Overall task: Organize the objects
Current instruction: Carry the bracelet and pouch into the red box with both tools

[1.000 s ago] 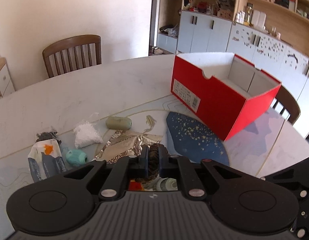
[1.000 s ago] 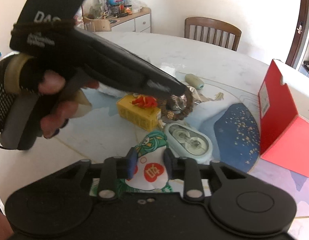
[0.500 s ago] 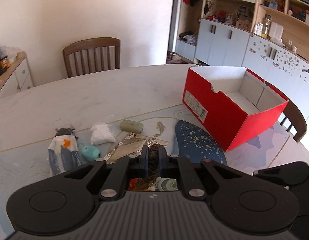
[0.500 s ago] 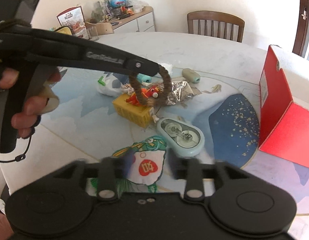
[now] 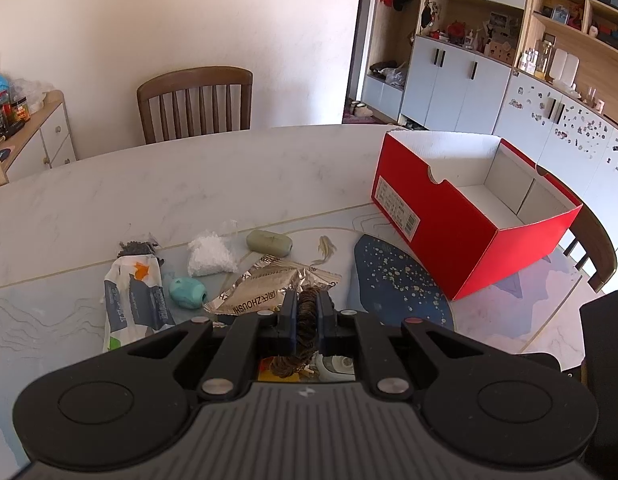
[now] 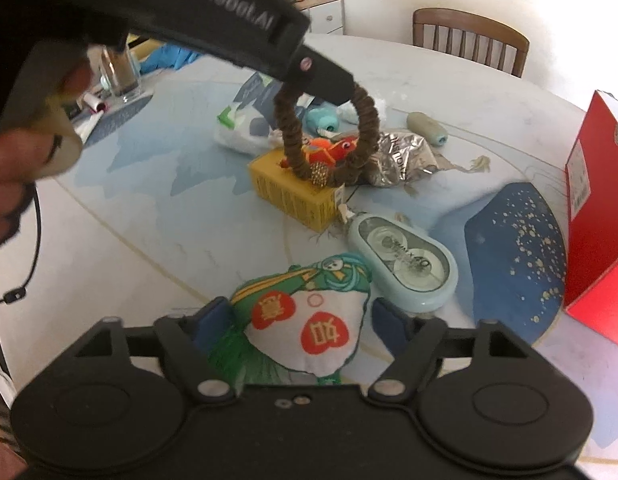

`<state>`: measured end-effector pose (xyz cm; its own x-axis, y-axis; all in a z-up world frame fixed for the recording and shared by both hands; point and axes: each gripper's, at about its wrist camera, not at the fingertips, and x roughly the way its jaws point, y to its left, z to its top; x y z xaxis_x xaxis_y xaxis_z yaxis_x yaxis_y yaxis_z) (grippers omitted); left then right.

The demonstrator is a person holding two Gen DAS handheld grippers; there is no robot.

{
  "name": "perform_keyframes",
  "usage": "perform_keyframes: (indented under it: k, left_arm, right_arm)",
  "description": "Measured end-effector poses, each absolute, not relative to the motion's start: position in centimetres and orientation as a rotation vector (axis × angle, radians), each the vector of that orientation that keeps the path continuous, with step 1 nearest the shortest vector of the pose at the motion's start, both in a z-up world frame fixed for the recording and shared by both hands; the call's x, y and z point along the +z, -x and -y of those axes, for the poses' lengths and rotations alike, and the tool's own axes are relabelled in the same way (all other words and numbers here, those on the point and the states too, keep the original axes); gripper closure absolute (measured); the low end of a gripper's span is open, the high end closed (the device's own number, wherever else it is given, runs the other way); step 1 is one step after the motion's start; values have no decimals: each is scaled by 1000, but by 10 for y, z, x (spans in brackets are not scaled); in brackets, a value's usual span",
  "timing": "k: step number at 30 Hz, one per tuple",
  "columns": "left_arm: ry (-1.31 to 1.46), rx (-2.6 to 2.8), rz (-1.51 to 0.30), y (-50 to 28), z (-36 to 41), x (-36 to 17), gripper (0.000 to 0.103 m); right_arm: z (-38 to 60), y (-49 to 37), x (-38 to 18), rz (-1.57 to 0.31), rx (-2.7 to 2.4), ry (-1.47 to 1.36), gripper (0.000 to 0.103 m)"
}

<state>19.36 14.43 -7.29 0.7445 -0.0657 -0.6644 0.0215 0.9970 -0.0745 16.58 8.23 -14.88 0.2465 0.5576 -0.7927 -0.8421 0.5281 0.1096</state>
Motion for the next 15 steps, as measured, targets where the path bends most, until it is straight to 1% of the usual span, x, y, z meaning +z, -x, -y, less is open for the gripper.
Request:
perform_keyframes:
  k: [3,7,15]
  left_arm:
    - [67,-48,-729,-194,-143,-72,94]
    - [73,-54,-723,-195,-140,-68,94]
    - [95,-96,-683,-201,-126,-42,94]
  right_arm:
    - [-79,-165,-147,-881,989,377,37]
    - [-69,-167,-136,-862,979,356,39]
    - [-22,-185,-80,-813,941,298,39]
